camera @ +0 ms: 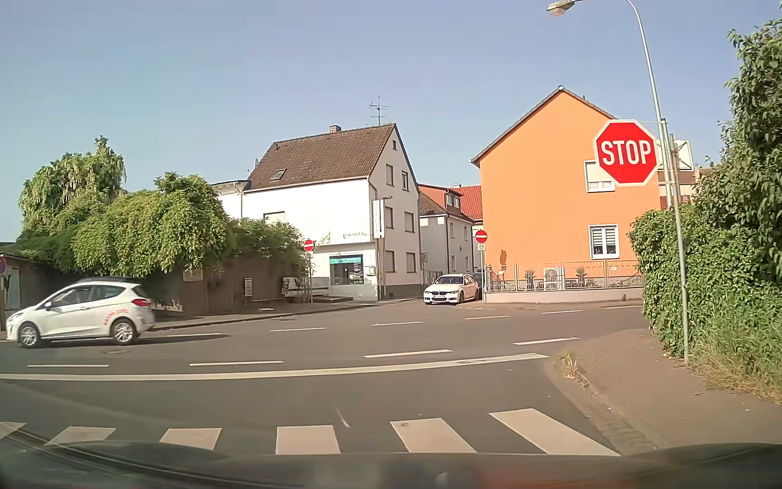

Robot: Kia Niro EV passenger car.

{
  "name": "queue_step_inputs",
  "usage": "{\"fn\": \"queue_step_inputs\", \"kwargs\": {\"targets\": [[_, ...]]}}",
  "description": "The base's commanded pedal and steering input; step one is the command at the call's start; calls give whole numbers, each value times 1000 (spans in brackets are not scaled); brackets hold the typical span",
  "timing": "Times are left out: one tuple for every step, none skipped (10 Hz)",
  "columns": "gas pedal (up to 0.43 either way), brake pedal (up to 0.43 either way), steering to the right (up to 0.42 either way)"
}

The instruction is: Follow the waypoints while adhering to traffic rules and regulations

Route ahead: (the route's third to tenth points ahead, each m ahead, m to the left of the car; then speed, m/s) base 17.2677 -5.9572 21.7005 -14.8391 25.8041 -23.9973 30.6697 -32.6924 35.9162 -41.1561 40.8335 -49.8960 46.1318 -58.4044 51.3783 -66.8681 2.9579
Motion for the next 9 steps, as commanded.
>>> {"fn": "queue_step_inputs", "kwargs": {"targets": [[0, 207, -4], [0, 207, -6], [0, 213, -6], [0, 207, -6], [0, 207, -6], [0, 207, -6], [0, 207, -6], [0, 207, -4], [0, 213, -2]]}}
